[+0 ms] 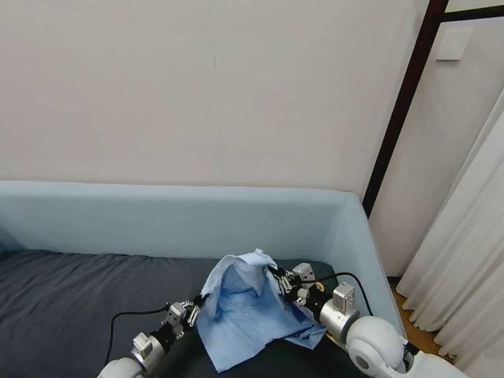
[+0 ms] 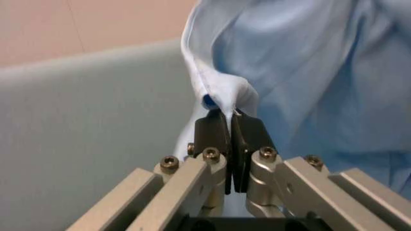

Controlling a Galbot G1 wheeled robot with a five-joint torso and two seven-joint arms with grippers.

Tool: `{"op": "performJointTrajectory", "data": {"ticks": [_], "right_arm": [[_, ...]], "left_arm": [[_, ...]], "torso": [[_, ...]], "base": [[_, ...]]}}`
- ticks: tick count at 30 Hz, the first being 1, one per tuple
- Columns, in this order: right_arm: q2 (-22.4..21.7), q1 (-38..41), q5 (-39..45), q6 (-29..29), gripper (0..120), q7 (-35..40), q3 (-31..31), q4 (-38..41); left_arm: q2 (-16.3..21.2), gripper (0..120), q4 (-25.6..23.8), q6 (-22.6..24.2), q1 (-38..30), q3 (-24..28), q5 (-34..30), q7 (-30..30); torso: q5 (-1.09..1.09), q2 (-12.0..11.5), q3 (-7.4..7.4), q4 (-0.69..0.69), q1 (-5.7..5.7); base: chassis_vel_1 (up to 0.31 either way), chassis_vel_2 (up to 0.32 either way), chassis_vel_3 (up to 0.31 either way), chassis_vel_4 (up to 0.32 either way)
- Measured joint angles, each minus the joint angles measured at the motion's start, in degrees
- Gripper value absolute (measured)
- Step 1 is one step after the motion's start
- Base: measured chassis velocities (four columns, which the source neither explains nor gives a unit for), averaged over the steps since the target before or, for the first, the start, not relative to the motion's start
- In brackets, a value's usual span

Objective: Pick up the clothes from the sofa and hang them on the clothes hanger.

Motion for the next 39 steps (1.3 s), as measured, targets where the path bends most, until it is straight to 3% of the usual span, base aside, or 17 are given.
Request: {"op": "performJointTrajectory", "data": {"ticks": [1, 3, 6, 13, 19, 22, 25, 28, 33, 35, 39], "right_arm": [[0.0, 0.0, 0.0, 0.0, 0, 0.0, 0.0, 0.0], [2.04, -0.8, 9.12, -3.81, 0, 2.24, 1.14, 1.12], [4.29, -2.59, 17.38, -7.57, 0, 4.3, 2.03, 2.58], [6.06, -5.98, 23.63, -11.32, 0, 5.54, 4.46, 5.41], [9.01, -6.54, 16.19, -13.01, 0, 3.89, 4.56, -5.7], [10.58, -5.12, 10.72, -12.63, 0, 2.68, 4.02, -14.16], [10.93, -4.13, 8.16, -12.41, 5, 2.62, 3.5, -17.98], [10.32, -3.27, 4.83, -13.08, 20, 2.35, 3.33, -22.27], [9.07, -3.68, -0.04, -14.75, 32, 3.26, 3.85, -21.71], [7.47, -4.32, -6.61, -14.4, 45, 4.58, 4.45, -19.75], [3.54, -6.81, -14.68, -12.48, 59, 4.74, 5.03, -13.95]], "left_arm": [[0.0, 0, 0.0, 0.0, 0.0, 0.0, 0.0, 0.0], [2.11, 0, -4.23, -0.01, 2.64, -3.23, -0.35, -0.44], [5.62, 0, -10.5, -0.13, 5.0, -6.93, -2.72, -1.15], [10.21, 0, -16.34, -0.58, 5.3, -10.67, -5.51, -1.27], [8.76, 0, -14.1, -0.21, 5.4, -7.81, -3.89, -1.1], [5.67, 0, -11.68, 0.49, 5.45, -4.81, -1.83, -1.09], [3.99, 0, -10.18, 1.03, 4.63, -2.39, -1.07, -1.19], [2.05, 0, -7.95, 1.87, 2.68, 0.54, -0.78, -1.6], [0.97, 0, -6.66, 2.14, 2.36, 0.93, -0.84, -1.91], [0.2, 0, -5.85, 2.31, 2.27, 0.92, -0.97, -2.07], [-1.05, 0, -4.95, 2.42, 2.02, 1.13, -1.12, -2.23]], "torso": [[0.0, 0.0, 0.0, 0.0, 0.0], [0.03, 0.0, 0.0, 0.07, 0.0], [0.02, 0.0, 0.0, 0.04, 0.0], [0.05, 0.0, -0.01, 0.01, 0.0], [0.02, 0.0, 0.0, 0.02, 0.0], [0.03, 0.0, 0.0, 0.03, 0.0], [0.01, 0.0, 0.01, 0.04, 0.0], [0.03, 0.0, 0.01, 0.01, 0.0], [0.02, 0.0, 0.0, 0.0, 0.0], [0.04, 0.0, 0.0, 0.05, 0.0], [0.02, 0.0, 0.0, 0.01, 0.0]], "base": [[0.0, 0.0, 0.0, 0.0], [0.0, 0.0, 0.0, 0.0], [0.0, 0.0, 0.0, 0.0], [0.0, 0.0, 0.0, 0.0], [0.0, 0.0, 0.0, 0.0], [0.0, 0.0, 0.0, 0.0], [0.0, 0.0, 0.0, 0.0], [0.0, 0.0, 0.0, 0.0], [0.0, 0.0, 0.0, 0.0], [0.0, 0.0, 0.0, 0.0], [0.0, 0.0, 0.0, 0.0]]}}
